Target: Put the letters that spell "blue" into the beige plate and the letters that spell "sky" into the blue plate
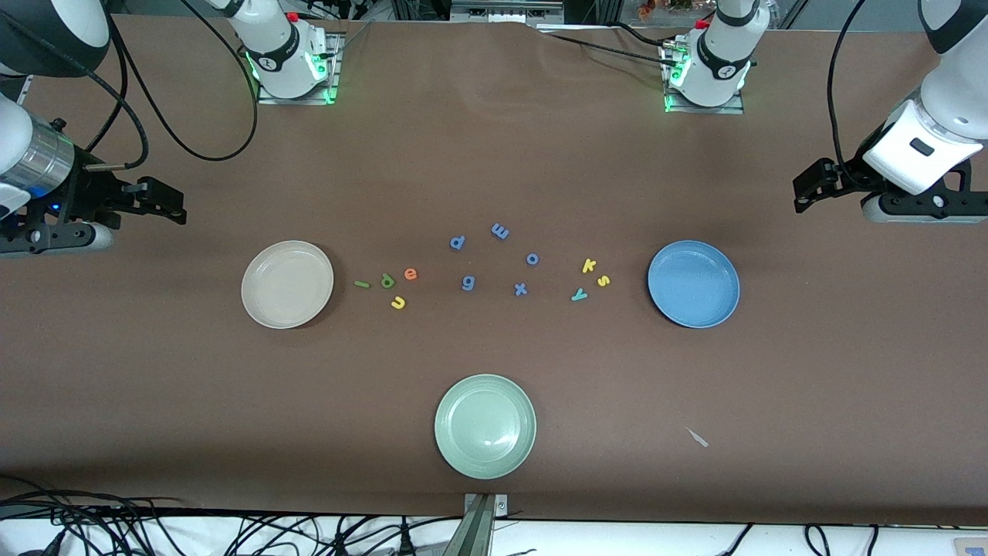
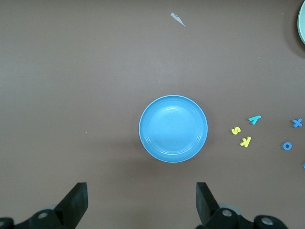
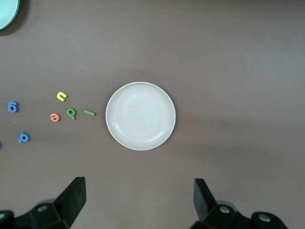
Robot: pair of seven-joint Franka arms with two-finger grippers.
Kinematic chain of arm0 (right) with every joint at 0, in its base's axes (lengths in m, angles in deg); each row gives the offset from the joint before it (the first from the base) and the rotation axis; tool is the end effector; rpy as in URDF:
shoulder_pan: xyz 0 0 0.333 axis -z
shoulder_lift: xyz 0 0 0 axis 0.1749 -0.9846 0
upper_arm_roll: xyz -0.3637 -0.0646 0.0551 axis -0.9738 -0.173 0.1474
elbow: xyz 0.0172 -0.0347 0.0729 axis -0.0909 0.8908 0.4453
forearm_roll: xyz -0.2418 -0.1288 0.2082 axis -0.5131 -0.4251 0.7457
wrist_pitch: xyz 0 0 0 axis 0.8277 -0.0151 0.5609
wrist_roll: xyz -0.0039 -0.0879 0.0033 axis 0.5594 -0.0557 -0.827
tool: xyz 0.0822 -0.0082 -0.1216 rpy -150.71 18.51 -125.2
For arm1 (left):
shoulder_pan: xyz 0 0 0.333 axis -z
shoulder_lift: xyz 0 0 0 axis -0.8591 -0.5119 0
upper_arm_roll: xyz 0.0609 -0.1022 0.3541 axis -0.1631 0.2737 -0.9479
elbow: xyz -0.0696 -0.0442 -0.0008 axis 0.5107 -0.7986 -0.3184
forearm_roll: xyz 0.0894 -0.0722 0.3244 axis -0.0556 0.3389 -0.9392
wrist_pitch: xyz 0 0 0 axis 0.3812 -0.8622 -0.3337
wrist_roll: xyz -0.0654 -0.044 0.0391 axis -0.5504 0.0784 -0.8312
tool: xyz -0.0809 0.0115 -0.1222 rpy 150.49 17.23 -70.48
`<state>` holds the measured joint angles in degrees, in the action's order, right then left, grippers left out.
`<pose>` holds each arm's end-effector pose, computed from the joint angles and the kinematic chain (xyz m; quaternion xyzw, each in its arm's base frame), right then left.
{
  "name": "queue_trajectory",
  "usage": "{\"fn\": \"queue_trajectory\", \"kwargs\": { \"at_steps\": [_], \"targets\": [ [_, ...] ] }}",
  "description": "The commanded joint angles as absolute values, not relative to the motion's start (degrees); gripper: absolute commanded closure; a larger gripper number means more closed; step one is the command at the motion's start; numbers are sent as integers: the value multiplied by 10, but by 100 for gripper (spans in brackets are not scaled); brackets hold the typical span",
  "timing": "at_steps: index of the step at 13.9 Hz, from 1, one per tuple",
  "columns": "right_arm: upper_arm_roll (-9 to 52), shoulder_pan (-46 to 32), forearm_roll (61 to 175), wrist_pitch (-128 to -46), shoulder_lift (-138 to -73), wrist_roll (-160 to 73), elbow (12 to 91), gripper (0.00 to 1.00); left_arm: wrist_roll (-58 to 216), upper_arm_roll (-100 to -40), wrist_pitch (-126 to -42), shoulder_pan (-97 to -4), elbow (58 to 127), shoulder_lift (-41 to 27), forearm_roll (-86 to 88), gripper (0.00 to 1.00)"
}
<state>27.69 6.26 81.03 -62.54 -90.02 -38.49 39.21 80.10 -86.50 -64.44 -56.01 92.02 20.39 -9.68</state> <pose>0.5529 0.0458 0.5931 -0.9985 -0.0435 0.0326 0.0026 0.4992 -0.0406 0.6007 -0.9999 -0.0004 -0.0019 0.0121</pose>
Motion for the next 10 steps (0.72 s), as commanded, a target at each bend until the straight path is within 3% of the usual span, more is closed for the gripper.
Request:
{"fn": "queue_trajectory", "kwargs": {
  "at_steps": [1,10],
  "targets": [
    [276,66,822,-623,-891,-381,399,0,808,-865,-630,-560,902,197,-85,0],
    [277,68,821,-622,-908,-394,396,0,873,-864,-629,-555,900,197,-89,0]
  ]
}}
